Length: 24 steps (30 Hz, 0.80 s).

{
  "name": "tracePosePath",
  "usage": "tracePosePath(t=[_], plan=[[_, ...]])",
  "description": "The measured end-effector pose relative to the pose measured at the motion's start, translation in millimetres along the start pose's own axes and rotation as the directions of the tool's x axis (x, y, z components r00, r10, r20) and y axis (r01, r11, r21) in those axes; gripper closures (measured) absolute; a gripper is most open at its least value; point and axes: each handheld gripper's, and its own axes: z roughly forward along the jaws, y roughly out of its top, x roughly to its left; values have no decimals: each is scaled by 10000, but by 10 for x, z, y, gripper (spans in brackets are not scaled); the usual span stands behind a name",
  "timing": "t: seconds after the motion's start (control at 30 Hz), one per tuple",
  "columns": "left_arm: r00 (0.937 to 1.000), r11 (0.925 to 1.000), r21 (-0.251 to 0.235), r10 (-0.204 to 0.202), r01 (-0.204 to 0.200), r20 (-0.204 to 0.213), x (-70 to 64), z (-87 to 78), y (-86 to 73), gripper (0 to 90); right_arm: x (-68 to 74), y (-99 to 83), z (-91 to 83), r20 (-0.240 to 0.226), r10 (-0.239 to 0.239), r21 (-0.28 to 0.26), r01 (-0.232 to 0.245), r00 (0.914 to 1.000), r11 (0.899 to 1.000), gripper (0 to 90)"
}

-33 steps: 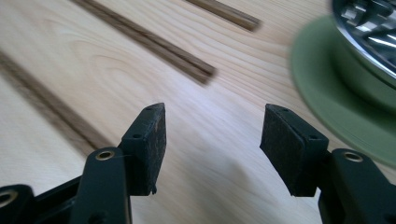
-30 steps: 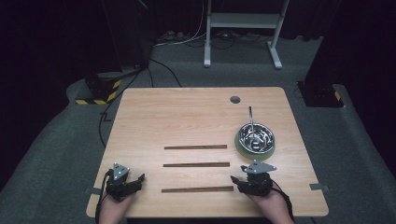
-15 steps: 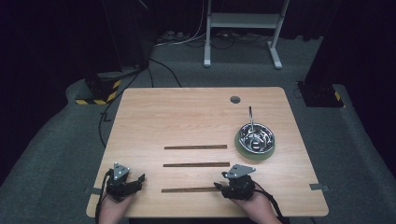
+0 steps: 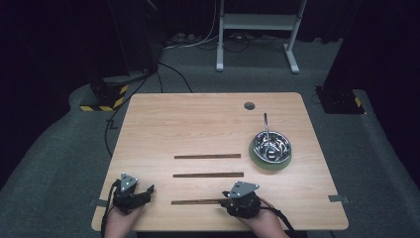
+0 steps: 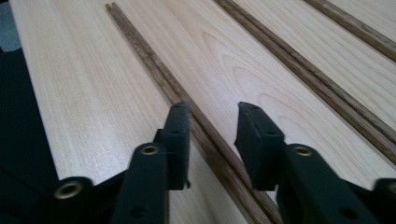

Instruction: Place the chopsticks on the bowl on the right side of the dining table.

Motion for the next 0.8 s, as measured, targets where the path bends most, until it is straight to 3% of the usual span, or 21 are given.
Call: tracePosePath(t=[0.1,0.37,0.8], plan=[[10000,10000,3,8,-8,8,0,0,0,286,26,13,43,-196,-240,80,241,9995,9997,710],[10000,10000,-6,10,-10,29,-2,1,1,286,106,74,147,-444,-598,477,619,9972,9969,733],[10000,10000,-5,9,-9,28,-2,1,1,286,101,95,198,-284,-720,584,736,9970,9956,735]])
